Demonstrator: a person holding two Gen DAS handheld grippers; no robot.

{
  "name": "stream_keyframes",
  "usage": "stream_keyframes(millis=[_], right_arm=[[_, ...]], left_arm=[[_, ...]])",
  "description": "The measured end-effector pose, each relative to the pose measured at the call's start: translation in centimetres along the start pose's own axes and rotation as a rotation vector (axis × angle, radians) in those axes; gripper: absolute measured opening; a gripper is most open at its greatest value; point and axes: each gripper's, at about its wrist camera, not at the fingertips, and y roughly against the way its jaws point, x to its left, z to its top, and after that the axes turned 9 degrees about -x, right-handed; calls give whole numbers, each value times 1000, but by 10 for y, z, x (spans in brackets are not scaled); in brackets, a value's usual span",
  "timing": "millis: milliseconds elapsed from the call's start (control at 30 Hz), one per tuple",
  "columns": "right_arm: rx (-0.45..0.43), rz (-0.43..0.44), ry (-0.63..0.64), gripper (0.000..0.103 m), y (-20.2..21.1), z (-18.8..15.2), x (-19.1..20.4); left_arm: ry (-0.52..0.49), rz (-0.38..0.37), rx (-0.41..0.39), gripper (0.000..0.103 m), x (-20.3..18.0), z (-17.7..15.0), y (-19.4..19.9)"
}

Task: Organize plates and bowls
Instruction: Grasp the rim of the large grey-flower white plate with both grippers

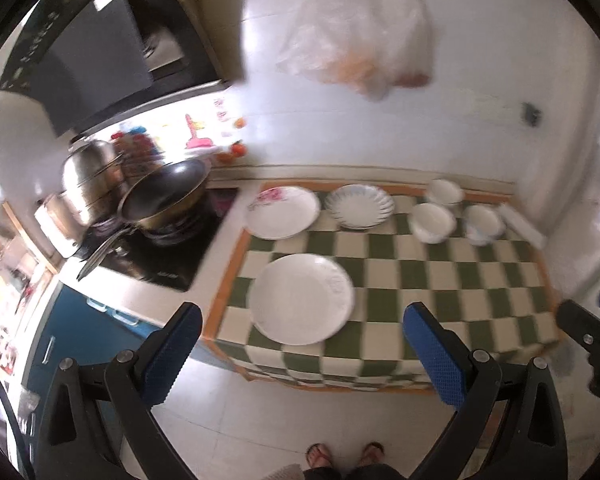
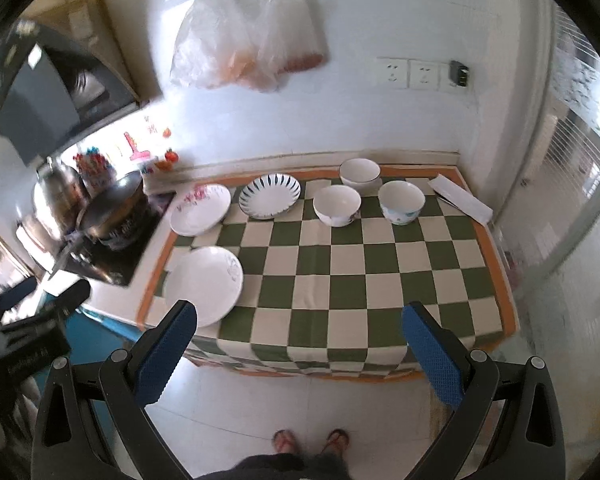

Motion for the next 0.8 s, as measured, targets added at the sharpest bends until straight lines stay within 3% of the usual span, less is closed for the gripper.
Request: stream_keyframes(millis=[233,400,733,800], right_arm=[[104,89,31,103,-115,-33,21],[253,154,-8,100,-217,-56,42],[468,161,-108,88,-388,-71,85],[504,161,-112,79,-411,-74,91]], left_arm=[[42,71,126,103,23,-30,-96],[53,71,269,103,49,-44,-185],[62,-74,530,83,97,-54,-344],[35,-106,592,79,97,-63,-371]])
